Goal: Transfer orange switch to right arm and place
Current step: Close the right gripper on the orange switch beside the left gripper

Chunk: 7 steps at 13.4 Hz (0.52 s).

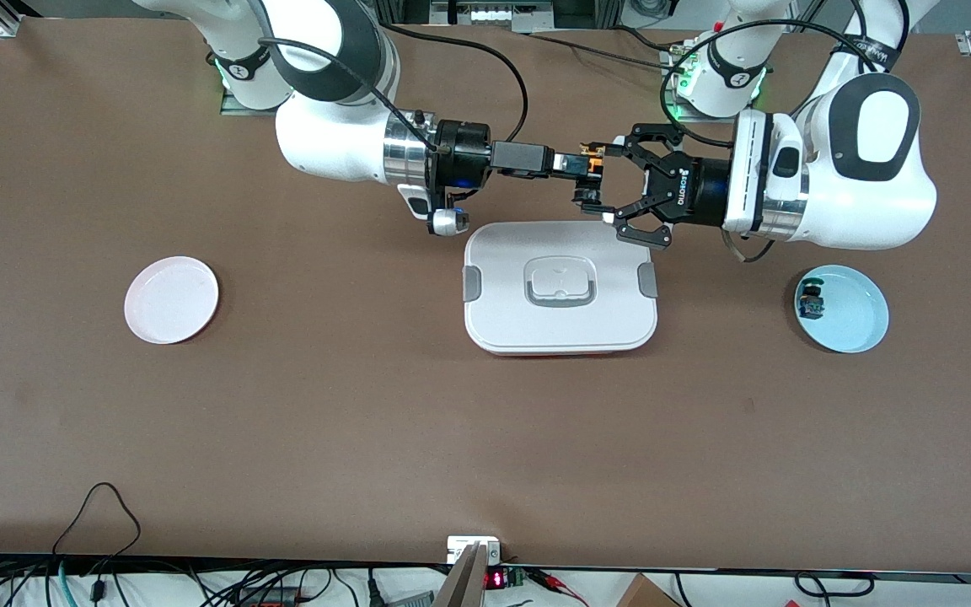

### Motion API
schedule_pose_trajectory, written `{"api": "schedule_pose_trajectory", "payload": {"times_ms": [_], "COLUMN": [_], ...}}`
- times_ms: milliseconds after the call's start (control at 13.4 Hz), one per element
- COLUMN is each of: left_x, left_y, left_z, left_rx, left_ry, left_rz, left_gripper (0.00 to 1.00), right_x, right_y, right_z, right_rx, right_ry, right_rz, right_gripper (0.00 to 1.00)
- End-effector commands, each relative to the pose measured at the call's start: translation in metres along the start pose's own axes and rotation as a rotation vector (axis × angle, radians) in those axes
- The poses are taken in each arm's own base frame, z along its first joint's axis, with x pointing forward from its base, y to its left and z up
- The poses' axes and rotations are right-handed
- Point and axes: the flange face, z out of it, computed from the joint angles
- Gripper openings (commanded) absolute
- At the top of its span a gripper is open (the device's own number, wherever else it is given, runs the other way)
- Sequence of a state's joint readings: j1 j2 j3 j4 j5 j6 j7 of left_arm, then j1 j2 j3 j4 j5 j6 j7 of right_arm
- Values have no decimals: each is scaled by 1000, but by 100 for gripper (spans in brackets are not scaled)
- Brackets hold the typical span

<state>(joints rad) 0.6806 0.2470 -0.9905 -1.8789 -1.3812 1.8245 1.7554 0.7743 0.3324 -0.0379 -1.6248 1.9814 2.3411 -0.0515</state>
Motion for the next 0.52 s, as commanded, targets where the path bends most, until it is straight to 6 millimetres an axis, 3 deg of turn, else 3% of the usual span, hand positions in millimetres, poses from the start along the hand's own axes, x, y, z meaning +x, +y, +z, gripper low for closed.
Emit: {"api": "schedule_pose_trajectory", "payload": {"times_ms": [0,149,448], "left_x": [2,2,2], "left_y": [4,4,4], "left_z": [0,0,1], "left_rx": [11,12,9], "left_ry": [30,28,29], "left_rz": [18,18,18], "left_gripper": [1,1,1], "right_x": [0,2,0], "right_y": [-2,-1,0], "right_z": [9,9,11], "right_rx": [21,20,20], "right_ry": [15,26,21], "right_rz": [-49,-68,-65], "right_gripper": [86,79,74]}}
